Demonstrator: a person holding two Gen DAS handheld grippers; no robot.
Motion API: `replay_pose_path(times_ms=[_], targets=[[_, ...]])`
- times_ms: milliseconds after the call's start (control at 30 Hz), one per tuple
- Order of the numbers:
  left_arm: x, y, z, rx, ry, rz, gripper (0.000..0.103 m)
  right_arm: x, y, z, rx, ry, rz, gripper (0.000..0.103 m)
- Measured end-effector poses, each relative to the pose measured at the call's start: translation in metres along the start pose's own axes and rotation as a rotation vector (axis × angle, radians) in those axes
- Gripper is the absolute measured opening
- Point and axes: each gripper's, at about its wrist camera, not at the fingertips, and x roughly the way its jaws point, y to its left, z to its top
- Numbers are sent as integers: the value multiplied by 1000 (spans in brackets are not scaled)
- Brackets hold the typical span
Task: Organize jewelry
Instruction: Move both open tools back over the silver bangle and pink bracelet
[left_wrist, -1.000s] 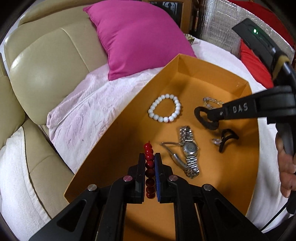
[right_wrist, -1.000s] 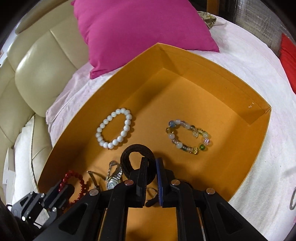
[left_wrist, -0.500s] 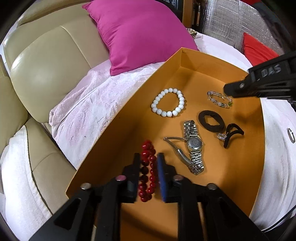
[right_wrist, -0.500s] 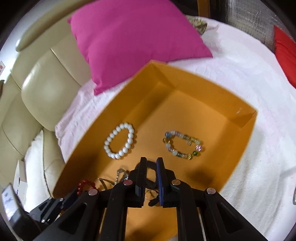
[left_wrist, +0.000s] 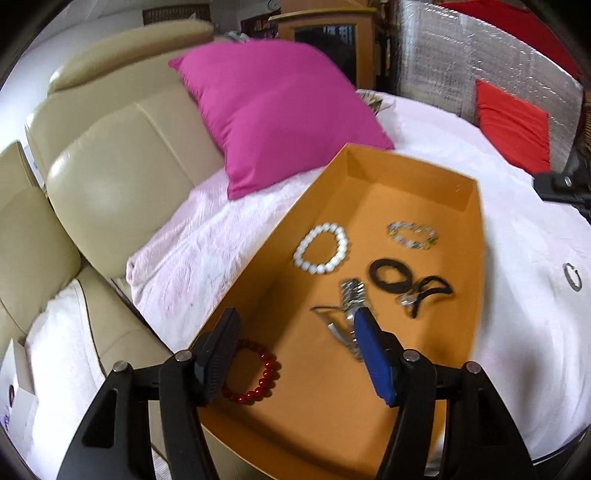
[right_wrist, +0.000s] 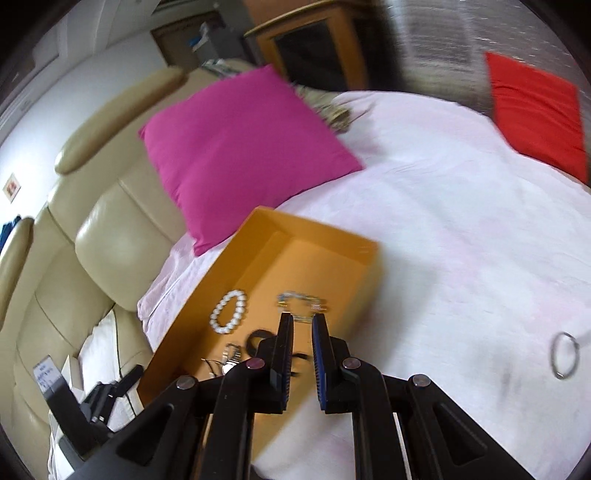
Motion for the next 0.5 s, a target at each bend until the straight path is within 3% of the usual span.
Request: replay_pose_path(times_ms=[300, 433, 500], targets=[[-56, -65, 13, 118, -103, -51, 74, -92, -116, -40, 172, -97, -94, 12], [-70, -108, 17, 181, -126, -99, 76, -136, -185, -65, 332, -148, -167, 13], [-73, -134, 19, 217, -130, -129, 77, -157, -222, -81, 431, -188, -177, 18]])
